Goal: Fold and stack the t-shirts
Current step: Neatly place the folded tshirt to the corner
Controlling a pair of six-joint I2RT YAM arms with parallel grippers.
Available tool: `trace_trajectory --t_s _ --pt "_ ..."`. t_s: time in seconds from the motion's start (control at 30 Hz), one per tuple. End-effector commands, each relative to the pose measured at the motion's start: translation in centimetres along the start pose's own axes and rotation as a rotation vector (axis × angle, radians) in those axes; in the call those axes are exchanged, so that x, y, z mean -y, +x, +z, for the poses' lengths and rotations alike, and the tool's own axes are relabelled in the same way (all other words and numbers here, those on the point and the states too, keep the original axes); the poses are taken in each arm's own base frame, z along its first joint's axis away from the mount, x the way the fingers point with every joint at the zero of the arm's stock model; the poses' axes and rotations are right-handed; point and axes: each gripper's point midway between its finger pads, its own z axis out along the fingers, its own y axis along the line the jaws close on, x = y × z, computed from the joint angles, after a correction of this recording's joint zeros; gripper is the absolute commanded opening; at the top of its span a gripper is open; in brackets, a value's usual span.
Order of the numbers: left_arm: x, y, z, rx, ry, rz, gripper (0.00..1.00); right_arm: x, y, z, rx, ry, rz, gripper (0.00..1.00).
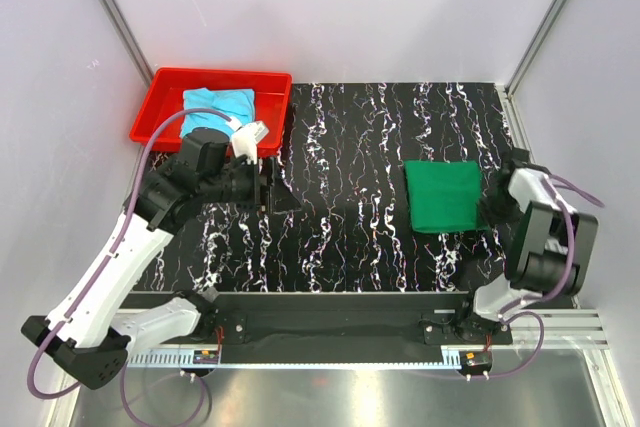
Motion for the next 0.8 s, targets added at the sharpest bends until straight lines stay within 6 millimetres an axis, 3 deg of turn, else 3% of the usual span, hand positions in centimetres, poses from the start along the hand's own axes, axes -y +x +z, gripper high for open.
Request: trace_trajectory --t_s 0.0,0.17,0.33,0.6,0.77 --pt "2.0 -0.2 -1.1 0.017 0.069 0.070 0.70 5.0 -2.6 -1.4 0.103 0.090 0.045 0.00" --pt "2.3 -0.2 -1.3 0.018 0.071 0.086 0.70 9.0 -5.0 -1.8 0.104 0.173 0.026 0.00" --pt "2.4 -0.3 -1.3 0.018 0.074 0.088 0.70 11.6 -5.5 -2.0 0.090 0.216 0.035 0.00" --pt "2.3 -0.3 -1.2 0.009 0.067 0.089 0.70 14.5 -7.5 -3.0 0.141 0.245 0.184 0.00" --pt "2.6 -0.6 -1.3 0.015 0.071 0.105 0.70 14.6 -9.1 -3.3 0.154 0.277 0.187 0.00"
